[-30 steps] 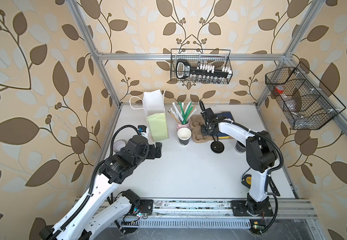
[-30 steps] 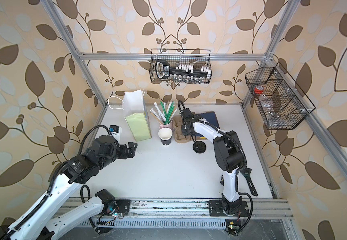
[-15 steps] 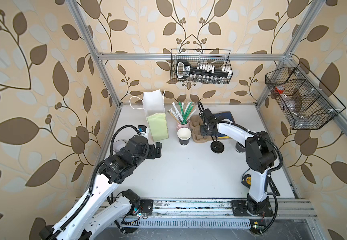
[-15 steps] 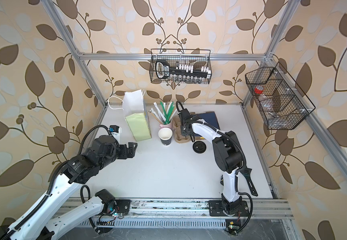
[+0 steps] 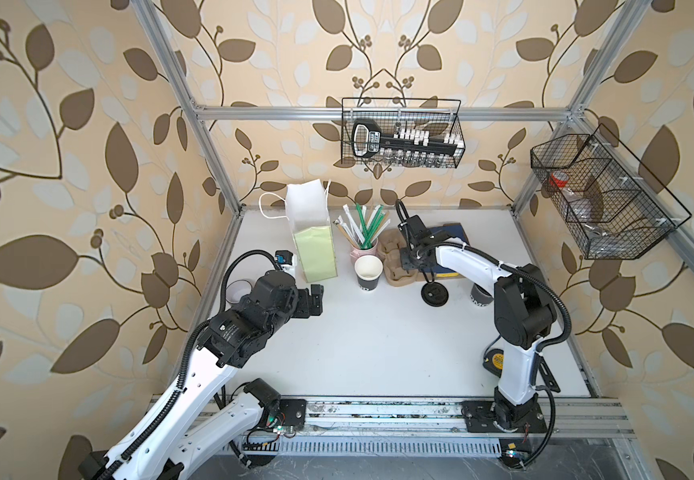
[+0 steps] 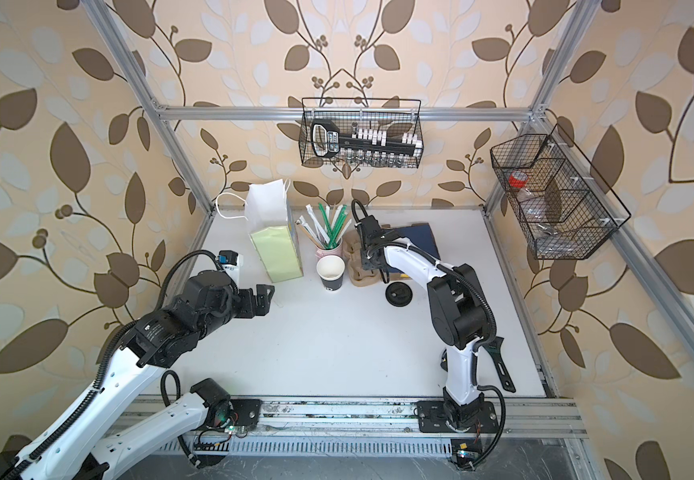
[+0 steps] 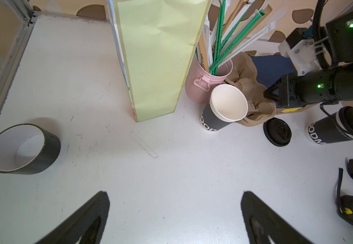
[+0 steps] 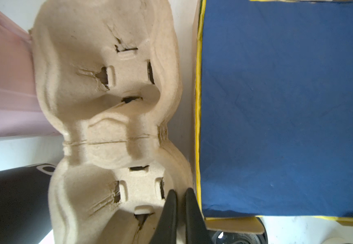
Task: Pack the takeout coffee
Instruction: 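Lift the beige cup carrier off the stack with right gripper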
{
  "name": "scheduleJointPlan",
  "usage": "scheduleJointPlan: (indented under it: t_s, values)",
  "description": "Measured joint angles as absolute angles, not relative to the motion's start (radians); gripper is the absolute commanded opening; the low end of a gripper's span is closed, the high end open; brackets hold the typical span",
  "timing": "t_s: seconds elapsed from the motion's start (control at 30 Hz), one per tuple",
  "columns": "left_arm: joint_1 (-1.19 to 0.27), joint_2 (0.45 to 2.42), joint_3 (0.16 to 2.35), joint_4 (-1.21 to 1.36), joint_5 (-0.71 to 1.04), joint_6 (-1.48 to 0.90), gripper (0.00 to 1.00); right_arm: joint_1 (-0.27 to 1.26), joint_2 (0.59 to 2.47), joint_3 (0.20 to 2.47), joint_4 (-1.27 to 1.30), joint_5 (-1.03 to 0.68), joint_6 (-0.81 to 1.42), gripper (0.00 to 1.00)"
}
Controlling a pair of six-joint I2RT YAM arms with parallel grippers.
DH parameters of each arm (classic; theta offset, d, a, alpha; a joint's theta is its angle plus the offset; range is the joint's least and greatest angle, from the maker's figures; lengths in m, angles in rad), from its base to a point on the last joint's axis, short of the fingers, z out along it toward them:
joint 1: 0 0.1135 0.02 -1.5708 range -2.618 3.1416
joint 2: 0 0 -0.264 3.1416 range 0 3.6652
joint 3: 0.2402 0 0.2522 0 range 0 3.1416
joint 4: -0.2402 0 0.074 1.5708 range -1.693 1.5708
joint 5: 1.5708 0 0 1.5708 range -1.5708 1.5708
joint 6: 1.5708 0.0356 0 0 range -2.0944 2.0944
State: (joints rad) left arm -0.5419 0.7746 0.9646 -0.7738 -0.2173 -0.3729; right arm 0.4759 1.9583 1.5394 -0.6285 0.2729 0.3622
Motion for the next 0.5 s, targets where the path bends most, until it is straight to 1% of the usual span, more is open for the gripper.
scheduleJointPlan:
  t_s: [0.1,0.5]
  values:
    - [-0.542,0.775,0.965,-0.774,-0.217,-0.373,0.99,0.476,1.949,1.539,-0.628,0.273,0.365,0.12]
    - [-0.542,0.775,0.965,-0.774,-0.217,-0.373,0.99,0.444,1.938,1.539,-0.617,0.206,0.382,0.11]
